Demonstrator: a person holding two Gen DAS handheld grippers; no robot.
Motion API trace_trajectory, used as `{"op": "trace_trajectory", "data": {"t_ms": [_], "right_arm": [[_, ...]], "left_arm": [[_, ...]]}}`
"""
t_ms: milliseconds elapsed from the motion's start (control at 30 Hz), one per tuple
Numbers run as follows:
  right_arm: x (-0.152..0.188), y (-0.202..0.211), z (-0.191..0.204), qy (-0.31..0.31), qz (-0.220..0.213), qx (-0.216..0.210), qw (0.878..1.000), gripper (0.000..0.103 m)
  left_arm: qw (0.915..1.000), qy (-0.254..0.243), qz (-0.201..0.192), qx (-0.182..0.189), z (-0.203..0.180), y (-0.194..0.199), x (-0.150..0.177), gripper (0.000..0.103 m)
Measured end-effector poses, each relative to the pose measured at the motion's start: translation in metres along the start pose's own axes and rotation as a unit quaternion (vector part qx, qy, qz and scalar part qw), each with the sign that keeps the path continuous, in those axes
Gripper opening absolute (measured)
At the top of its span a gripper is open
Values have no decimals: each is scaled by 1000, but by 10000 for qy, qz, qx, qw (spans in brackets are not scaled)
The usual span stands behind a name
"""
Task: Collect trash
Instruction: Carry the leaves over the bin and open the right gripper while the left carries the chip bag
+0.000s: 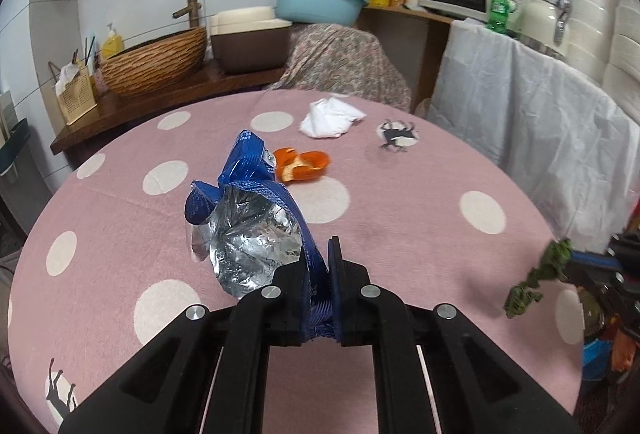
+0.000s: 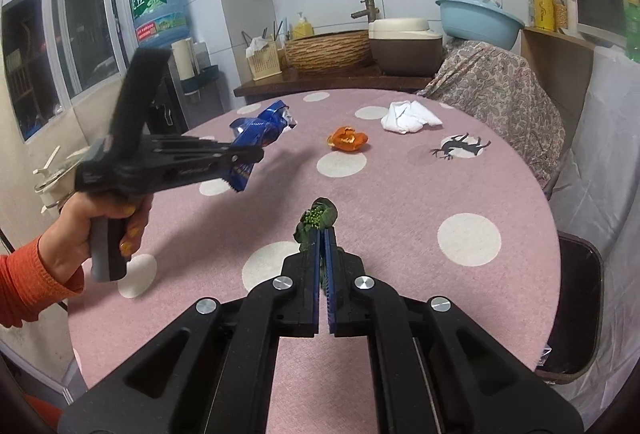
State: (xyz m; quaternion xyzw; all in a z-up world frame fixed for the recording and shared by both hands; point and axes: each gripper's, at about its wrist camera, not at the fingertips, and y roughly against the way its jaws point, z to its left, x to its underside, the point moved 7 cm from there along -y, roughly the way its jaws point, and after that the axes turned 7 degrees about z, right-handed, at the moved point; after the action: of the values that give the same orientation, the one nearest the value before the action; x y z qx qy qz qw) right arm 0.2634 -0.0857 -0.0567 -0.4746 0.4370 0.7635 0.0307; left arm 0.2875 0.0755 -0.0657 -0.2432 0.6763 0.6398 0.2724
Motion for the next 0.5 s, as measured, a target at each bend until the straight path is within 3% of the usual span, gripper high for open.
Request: {"op": "trace_trajectory", "data": {"t_ms": [233, 500], "right_arm": [[-6, 26, -20, -114, -236, 212, 9994, 3], [-1, 53, -64, -378, -368, 605, 9968, 3]], "left_arm": [[9979, -349, -170, 512, -52, 15, -14, 9], [9921, -699, -97, 1033, -120, -3, -29, 9]]}}
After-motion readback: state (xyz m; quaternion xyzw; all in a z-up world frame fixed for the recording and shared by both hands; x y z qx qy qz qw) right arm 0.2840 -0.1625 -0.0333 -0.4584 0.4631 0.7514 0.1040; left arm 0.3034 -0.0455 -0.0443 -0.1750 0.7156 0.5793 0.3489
